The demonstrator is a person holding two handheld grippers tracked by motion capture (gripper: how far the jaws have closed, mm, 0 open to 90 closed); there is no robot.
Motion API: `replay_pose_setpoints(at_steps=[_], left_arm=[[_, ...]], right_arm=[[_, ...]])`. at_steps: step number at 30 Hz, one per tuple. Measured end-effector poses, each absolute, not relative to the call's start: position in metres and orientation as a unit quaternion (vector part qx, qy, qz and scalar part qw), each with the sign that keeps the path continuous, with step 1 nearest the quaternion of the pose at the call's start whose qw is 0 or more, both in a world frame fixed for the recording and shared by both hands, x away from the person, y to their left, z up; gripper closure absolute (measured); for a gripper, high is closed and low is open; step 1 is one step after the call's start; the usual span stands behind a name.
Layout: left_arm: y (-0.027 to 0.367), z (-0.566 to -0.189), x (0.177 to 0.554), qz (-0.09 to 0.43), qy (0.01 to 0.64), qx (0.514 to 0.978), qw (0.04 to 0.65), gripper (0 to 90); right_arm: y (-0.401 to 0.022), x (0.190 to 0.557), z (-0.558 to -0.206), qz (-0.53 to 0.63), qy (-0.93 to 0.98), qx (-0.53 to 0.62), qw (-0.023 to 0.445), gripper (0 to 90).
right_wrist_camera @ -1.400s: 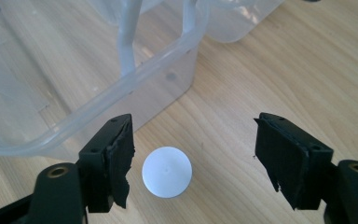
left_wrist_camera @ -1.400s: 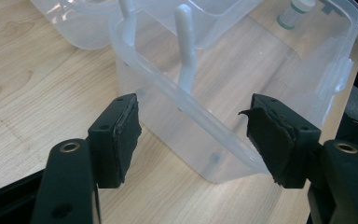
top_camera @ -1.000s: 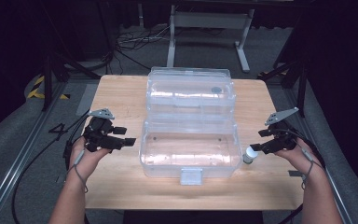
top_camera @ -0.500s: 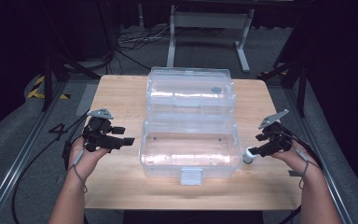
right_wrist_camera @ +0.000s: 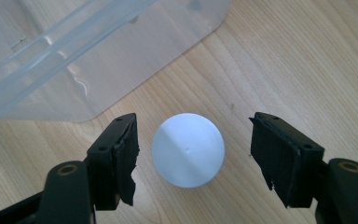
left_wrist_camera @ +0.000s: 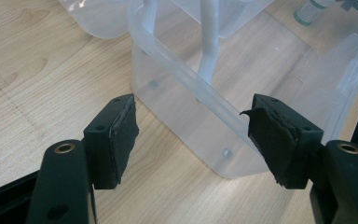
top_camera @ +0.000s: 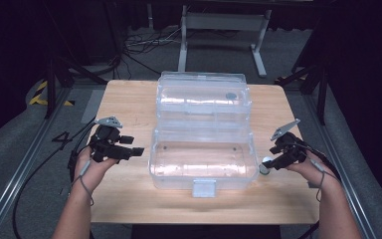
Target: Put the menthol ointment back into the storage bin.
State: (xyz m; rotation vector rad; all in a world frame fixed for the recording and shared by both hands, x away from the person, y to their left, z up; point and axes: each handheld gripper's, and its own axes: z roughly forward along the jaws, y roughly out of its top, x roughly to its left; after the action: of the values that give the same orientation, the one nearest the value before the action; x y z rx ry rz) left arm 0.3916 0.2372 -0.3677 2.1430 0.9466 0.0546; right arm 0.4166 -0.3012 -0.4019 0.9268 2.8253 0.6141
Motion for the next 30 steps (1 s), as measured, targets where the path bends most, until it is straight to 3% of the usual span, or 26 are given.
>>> replay_pose_setpoints(at_steps=[30], left_arm=[[0.239,-0.37,0.392,0.023,0.377,0.842,0.386,32.3]], right_arm=[[-0.294,0.423,-0.425,0.15,0.94,0.307,0.029,43.9]])
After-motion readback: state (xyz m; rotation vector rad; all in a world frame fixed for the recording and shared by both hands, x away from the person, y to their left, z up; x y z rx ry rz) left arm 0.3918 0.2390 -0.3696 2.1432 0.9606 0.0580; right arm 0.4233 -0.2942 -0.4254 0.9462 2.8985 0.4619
